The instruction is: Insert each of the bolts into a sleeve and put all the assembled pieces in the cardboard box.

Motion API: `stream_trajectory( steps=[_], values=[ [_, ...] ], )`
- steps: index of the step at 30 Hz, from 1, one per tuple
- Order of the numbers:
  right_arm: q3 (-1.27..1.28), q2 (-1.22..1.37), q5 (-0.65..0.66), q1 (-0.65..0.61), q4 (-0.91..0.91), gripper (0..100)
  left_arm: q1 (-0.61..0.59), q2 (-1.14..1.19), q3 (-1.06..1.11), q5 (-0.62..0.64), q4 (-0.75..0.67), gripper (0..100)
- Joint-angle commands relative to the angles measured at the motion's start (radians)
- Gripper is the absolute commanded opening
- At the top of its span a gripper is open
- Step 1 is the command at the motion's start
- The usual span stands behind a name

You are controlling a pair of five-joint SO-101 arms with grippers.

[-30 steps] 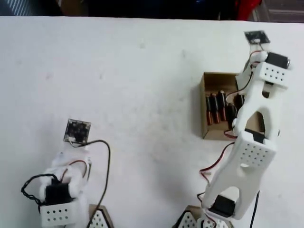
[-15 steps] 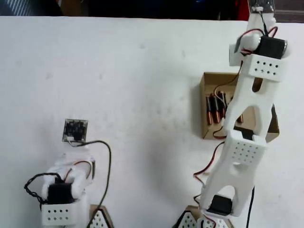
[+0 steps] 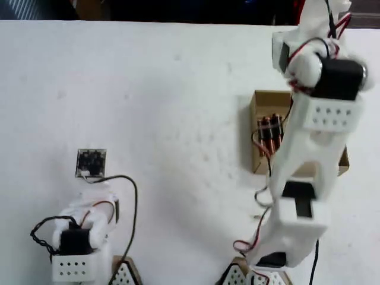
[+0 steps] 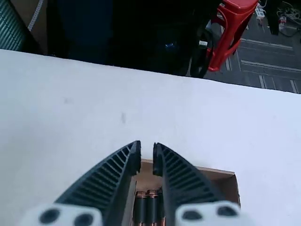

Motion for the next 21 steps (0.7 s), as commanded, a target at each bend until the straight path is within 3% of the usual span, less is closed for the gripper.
stream_trajectory(
  steps=[1,21],
  values=[
    [0.141,-0.202,-0.009,-0.03,0.045,3.1,0.021,-0.008,-0.002,0.011,0.011,2],
    [1.049,-0.963,-0.002,-0.142,-0.015,3.4,0.015,-0.008,-0.002,0.011,0.011,2]
  ],
)
